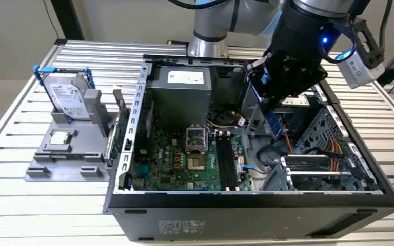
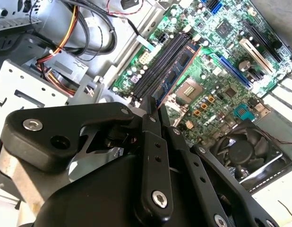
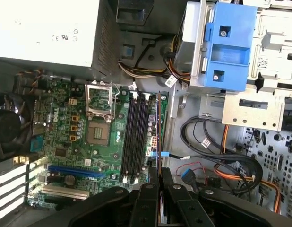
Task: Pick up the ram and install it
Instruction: 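Insert the ram into the slot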
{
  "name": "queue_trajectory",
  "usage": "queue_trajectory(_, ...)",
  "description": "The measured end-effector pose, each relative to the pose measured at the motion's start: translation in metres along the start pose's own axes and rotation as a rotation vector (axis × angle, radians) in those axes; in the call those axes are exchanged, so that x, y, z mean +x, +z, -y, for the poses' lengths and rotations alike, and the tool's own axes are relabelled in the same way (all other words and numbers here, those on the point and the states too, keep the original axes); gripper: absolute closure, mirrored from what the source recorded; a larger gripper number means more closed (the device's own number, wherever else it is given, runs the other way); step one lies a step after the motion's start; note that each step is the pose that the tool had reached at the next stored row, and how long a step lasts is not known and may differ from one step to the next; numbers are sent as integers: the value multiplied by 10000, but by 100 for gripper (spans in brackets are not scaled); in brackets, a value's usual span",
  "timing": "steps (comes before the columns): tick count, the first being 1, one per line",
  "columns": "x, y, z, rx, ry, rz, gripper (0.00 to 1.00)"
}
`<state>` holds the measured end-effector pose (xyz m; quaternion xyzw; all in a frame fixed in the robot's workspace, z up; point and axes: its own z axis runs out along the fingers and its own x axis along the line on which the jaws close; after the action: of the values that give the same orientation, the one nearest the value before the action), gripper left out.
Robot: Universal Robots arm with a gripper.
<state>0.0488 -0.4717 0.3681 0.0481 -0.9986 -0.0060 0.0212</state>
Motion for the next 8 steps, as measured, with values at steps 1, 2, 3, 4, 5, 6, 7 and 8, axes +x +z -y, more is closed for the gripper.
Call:
queue_trajectory(1, 0, 5, 0, 0, 21, 0, 100)
queue_trajectory(2, 0, 9, 0, -1, 42, 1, 100)
queue_trajectory(3, 0, 11, 0, -1, 52, 1, 100)
queue_trajectory(4, 0, 11, 0, 0, 52, 1, 100)
queue_trajectory(5, 0, 11, 0, 0, 53, 0, 100)
queue_trajectory(6, 0, 11, 0, 0, 54, 0, 100)
queue_trajectory(7, 0, 12, 0, -3, 55, 1, 100)
queue_trajectory(8, -1, 12, 0, -2, 55, 1, 100)
